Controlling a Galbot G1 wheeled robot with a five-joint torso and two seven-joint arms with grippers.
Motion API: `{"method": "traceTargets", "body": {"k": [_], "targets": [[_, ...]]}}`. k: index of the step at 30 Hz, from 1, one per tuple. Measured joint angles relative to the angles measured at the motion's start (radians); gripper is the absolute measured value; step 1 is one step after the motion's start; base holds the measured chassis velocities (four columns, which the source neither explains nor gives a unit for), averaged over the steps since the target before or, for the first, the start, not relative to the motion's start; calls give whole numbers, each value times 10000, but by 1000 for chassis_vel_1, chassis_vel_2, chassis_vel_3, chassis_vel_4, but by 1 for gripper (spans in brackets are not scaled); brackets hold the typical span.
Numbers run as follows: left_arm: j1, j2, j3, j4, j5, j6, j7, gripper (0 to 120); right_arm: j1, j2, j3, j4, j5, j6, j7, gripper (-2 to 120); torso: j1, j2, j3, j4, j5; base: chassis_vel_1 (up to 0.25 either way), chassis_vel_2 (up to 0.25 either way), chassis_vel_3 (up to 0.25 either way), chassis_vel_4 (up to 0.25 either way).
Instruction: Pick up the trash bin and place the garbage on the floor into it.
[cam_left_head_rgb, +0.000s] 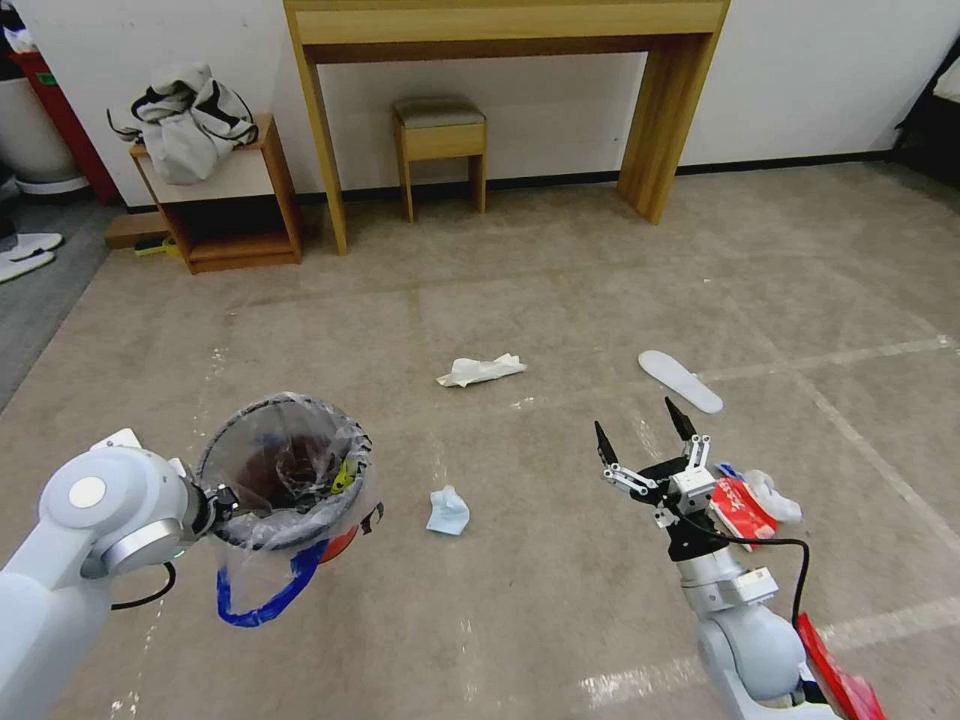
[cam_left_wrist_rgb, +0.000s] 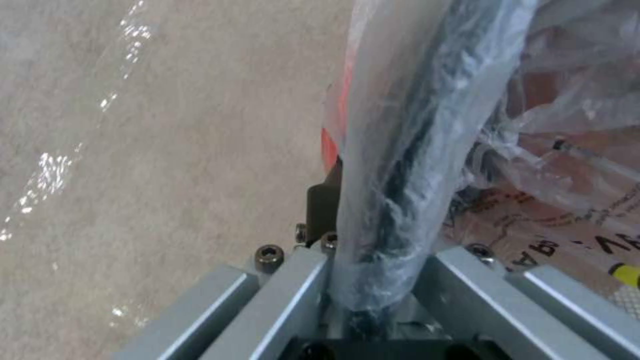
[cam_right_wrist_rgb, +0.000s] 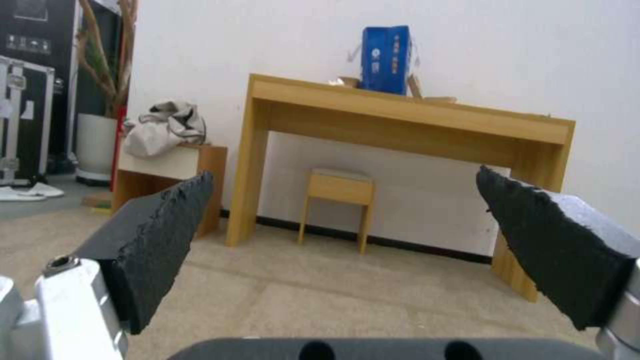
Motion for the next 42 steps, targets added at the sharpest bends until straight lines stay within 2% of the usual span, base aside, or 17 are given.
{"method": "traceTargets", "body": {"k": [7,18,33,42], "targets": [[42,34,-47,10,90,-62,0,0,57,-27,17,-12,-41,3,-106,100,1,-1,1,0,1,-105,115,109,-111],[93,92,-131,-23,101,-76,-1,0,64,41,40,-88,82,0,-543,100,-1,0,-2,1,1,0,0,0,0],[115,30,-105,-23,211,-102,0,0,47,77,-17,-129,-84,71,-412,100,-1,0,-1,0,1,0,0,0,0],[135,133,-140,-82,212,-106,24,0,102,84,-34,-151,-77,36,-486,100,-1,0,-1,0,1,0,0,0,0]]}}
